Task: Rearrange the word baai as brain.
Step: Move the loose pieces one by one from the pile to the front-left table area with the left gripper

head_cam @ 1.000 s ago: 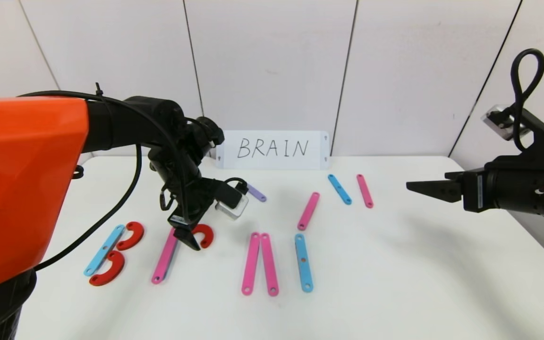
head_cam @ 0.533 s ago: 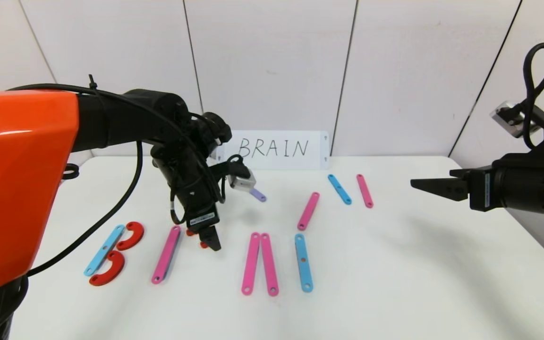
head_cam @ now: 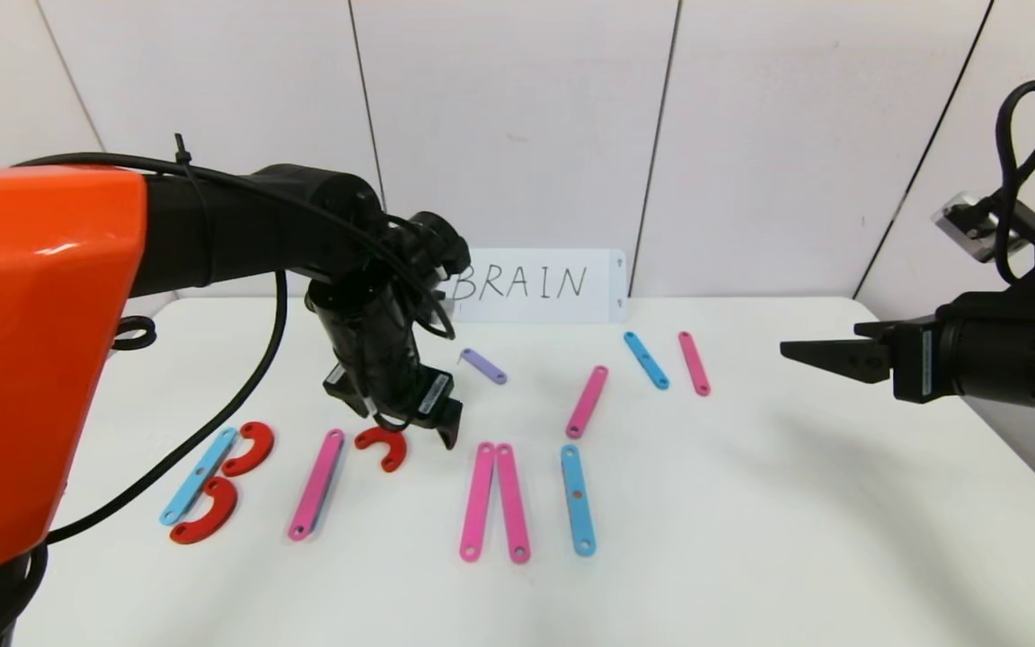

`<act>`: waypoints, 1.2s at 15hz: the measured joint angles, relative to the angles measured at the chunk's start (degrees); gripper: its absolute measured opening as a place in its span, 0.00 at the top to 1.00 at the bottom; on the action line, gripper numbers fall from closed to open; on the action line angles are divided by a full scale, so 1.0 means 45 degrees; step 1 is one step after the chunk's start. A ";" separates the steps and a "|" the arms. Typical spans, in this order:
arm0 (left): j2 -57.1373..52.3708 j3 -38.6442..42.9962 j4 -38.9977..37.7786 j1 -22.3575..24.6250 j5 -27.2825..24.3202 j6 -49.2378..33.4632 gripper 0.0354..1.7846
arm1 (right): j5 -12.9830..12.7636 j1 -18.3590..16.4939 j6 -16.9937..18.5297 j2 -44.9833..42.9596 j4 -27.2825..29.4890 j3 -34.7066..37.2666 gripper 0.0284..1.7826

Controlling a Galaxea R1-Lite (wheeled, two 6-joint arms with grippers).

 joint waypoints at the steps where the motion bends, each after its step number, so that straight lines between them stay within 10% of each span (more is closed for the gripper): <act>1: -0.0019 -0.0011 0.0005 -0.0100 0.0127 -0.1287 0.03 | 0.0005 0.0005 0.0005 0.0000 0.0000 0.0000 0.03; 9: 0.0211 -0.0111 0.0200 -0.0195 0.1035 -0.9127 0.03 | 0.0005 0.0041 0.0000 -0.0008 -0.0019 0.0073 0.03; 18: 0.1138 -0.0228 -0.0260 0.0840 0.0577 -1.0842 0.03 | 0.0000 0.0084 -0.0019 -0.0073 -0.0016 0.0149 0.03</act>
